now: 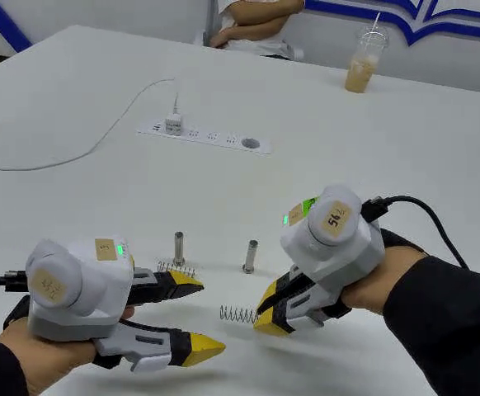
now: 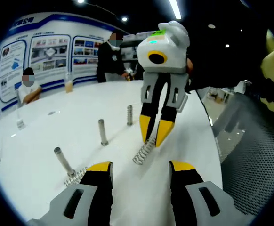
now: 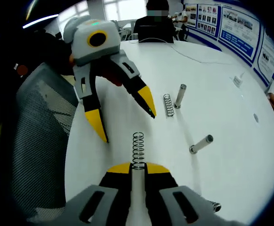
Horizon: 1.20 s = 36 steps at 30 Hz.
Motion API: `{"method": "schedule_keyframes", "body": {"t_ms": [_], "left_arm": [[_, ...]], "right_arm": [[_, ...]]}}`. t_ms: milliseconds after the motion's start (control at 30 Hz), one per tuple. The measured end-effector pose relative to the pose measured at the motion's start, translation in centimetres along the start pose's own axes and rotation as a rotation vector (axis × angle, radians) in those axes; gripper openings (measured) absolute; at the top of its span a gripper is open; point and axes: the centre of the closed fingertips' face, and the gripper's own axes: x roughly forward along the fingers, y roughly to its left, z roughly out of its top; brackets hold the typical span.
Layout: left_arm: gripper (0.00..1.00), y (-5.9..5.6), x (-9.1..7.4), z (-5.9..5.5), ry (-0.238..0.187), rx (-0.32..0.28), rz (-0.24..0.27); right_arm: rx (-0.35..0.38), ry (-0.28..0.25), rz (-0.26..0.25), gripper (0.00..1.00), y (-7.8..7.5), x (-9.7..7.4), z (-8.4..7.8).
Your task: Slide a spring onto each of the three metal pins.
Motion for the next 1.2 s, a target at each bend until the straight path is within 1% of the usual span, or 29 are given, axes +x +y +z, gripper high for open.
{"method": "schedule_keyframes", "body": {"t_ms": [133, 333, 567, 733, 800, 867, 967, 1200], "left_arm": [[0.44, -0.4, 0.2, -0.1, 0.009, 0.031, -0.016], [0.34, -1.2, 0.4, -0.2, 0.015, 0.105, -0.038], [0.25, -1.5, 0.6, -0.1, 0.015, 0.153, -0.051], [0.16, -1.8, 0.7, 0.0, 0.009, 0.182, -0.06], [0.13, -2.0, 0.7, -0.1, 0.01, 0.188, -0.067], [0.13, -2.1, 0.8, -0.1, 0.015, 0.196, -0.068], [0.12, -2.1, 0.7, 0.0, 0.011, 0.195, -0.069], [0.12, -2.0, 0.8, 0.2, 0.002, 0.187, -0.065]], "right_arm": [[-0.018, 0.001, 0.014, 0.11, 0.6, -0.2, 0.5], [-0.041, 0.019, 0.037, 0.11, 1.4, -0.3, 0.8], [-0.057, 0.035, 0.053, 0.11, 2.1, -0.3, 1.2], [-0.055, 0.039, 0.059, 0.11, 2.3, -0.4, 1.3], [-0.055, 0.041, 0.056, 0.11, 2.3, -0.4, 1.3], [-0.054, 0.041, 0.057, 0.11, 2.4, -0.6, 1.4], [-0.057, 0.037, 0.053, 0.11, 2.4, -0.9, 1.7], [-0.073, -0.001, 0.03, 0.11, 2.3, -1.8, 3.1]]}}
